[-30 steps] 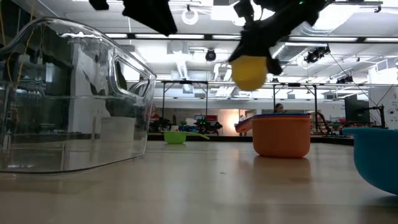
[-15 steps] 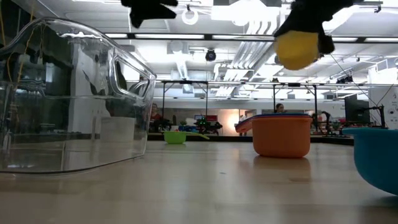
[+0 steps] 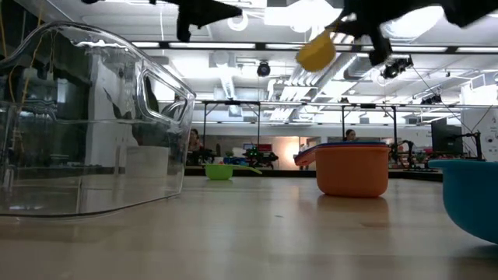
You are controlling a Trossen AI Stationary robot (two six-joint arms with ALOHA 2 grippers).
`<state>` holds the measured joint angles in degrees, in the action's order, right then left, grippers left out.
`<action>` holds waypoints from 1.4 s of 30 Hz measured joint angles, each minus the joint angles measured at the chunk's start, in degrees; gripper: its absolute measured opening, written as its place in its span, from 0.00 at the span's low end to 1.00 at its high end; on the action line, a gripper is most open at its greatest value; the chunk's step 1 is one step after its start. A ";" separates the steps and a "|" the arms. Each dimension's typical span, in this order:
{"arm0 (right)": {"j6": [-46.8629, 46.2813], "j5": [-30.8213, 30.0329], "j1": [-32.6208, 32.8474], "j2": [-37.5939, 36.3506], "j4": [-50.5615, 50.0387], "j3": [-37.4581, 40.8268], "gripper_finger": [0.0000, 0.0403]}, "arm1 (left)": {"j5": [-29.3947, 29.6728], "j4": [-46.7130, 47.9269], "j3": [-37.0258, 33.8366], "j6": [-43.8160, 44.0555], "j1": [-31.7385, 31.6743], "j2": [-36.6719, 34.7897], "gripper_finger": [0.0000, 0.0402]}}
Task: Nest measuring cups in basket
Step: Stack the yellow measuring cup on top of the blue measuring cup
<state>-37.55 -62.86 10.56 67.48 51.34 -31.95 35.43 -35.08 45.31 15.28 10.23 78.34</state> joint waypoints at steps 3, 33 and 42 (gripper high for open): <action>3.53 -3.04 -0.84 4.96 -1.23 -7.32 0.00 | 2.86 2.36 6.16 -14.55 1.00 4.87 0.38; 0.34 12.68 -0.50 12.66 -19.42 -26.29 0.00 | 14.88 8.84 18.74 -63.93 4.99 15.13 0.38; 0.03 13.82 -0.28 12.55 -19.28 -26.29 0.00 | 17.67 10.72 18.70 -61.43 4.73 15.13 0.38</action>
<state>-37.52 -49.05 10.28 80.03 32.06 -58.24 53.10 -24.36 64.01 -46.15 14.96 93.47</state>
